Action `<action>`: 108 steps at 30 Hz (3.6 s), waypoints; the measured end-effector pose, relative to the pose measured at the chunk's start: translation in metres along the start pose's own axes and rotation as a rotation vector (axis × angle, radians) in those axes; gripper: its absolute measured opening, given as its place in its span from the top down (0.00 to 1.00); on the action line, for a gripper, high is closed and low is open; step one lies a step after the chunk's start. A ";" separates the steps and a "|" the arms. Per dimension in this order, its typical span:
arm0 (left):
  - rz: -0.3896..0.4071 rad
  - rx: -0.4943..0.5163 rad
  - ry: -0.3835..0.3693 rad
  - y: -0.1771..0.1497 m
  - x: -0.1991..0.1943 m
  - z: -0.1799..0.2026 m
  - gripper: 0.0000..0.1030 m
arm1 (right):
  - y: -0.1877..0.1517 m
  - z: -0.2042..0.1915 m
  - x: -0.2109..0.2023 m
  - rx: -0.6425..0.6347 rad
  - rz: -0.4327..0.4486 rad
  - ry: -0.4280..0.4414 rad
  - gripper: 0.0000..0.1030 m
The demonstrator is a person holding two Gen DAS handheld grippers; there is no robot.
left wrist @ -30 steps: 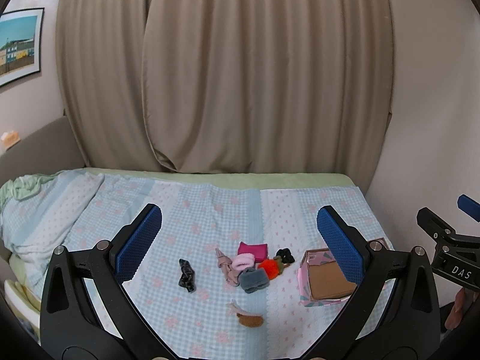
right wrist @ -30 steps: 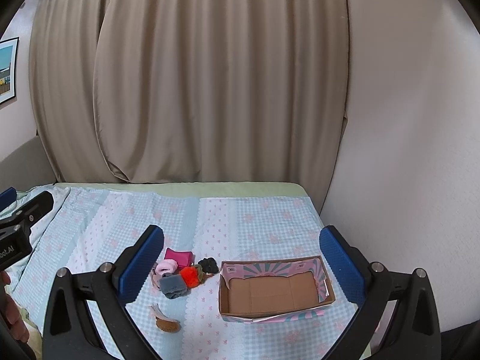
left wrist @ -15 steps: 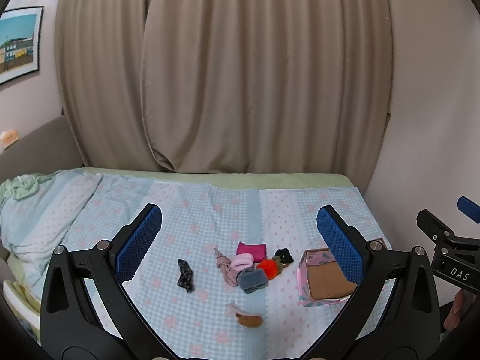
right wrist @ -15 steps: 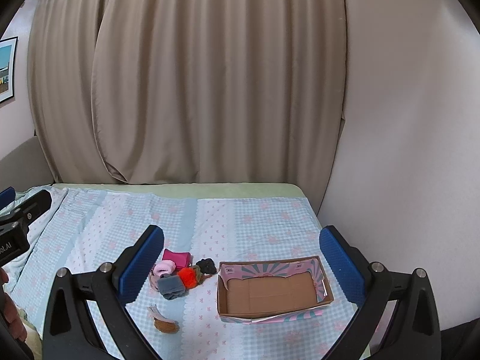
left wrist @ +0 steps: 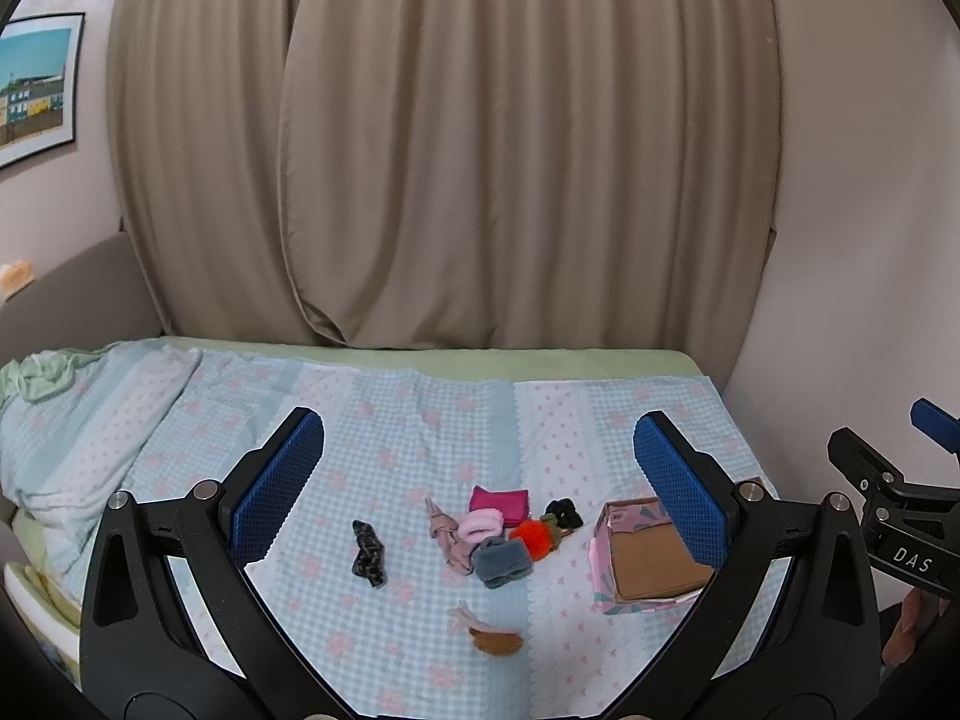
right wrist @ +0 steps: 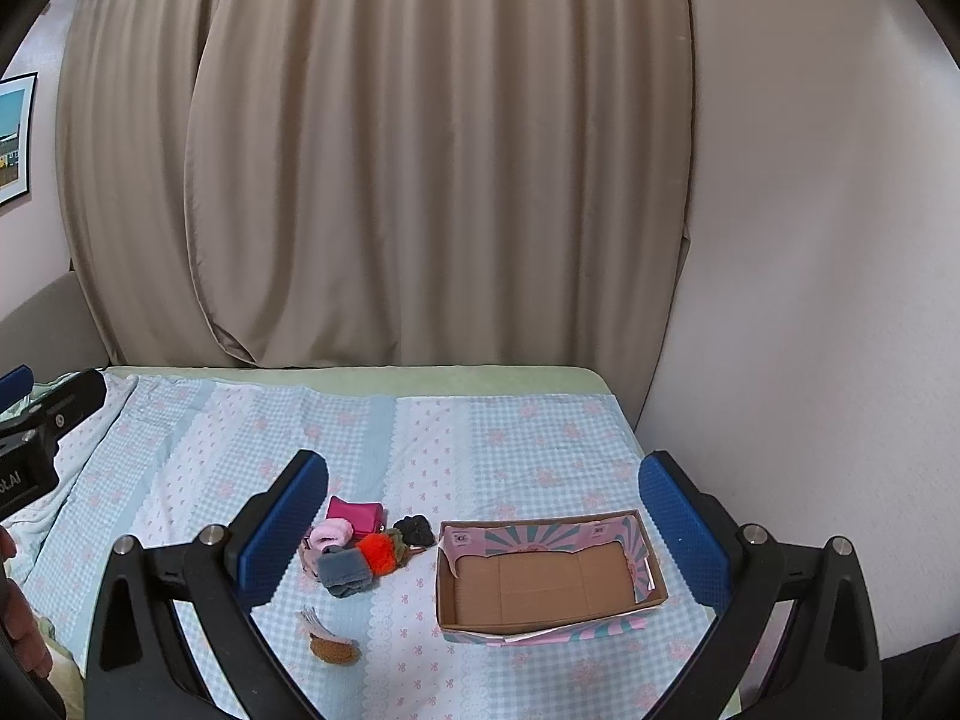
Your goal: Organize soft objects
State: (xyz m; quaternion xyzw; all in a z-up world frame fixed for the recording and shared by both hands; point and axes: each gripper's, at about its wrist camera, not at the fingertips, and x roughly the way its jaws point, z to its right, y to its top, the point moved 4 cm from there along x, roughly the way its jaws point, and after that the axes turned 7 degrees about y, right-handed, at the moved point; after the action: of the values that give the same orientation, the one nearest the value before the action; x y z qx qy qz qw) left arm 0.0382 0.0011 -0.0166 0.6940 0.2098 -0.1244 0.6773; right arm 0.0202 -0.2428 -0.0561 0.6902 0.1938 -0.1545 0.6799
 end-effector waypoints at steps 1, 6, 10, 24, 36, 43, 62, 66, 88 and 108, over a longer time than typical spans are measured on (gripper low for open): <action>0.001 0.000 0.000 0.000 -0.001 -0.001 0.00 | 0.001 0.001 0.000 0.000 0.001 0.000 0.00; -0.001 0.000 -0.003 0.000 0.000 -0.002 0.00 | 0.000 0.000 0.000 0.000 0.000 -0.002 0.00; -0.001 -0.001 -0.004 0.000 -0.002 -0.003 0.00 | 0.000 0.000 0.000 -0.001 0.002 -0.004 0.00; -0.012 -0.017 0.016 -0.007 0.007 -0.025 0.00 | 0.000 -0.006 0.003 0.010 0.002 0.008 0.00; -0.234 -0.022 0.048 -0.072 0.102 -0.108 0.00 | -0.039 -0.058 0.074 0.094 -0.117 0.135 0.00; -0.359 -0.025 0.028 -0.142 0.201 -0.138 0.01 | -0.103 -0.090 0.163 0.209 -0.238 0.153 0.00; -0.543 -0.016 0.039 -0.310 0.422 -0.138 0.18 | -0.271 -0.117 0.375 0.550 -0.394 0.110 0.00; -0.563 -0.013 0.051 -0.325 0.442 -0.140 0.26 | -0.283 -0.118 0.400 0.585 -0.400 0.102 0.00; -0.570 -0.016 0.062 -0.314 0.433 -0.142 0.66 | -0.283 -0.115 0.406 0.647 -0.403 0.117 0.52; -0.403 -0.084 0.078 -0.141 0.267 -0.122 0.66 | -0.142 -0.109 0.267 0.501 -0.314 0.198 0.52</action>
State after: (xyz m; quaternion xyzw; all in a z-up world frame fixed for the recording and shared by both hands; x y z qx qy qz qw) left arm 0.1948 0.1540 -0.2579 0.6134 0.3754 -0.2214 0.6586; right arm 0.1806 -0.1187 -0.3051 0.8097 0.3192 -0.2323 0.4343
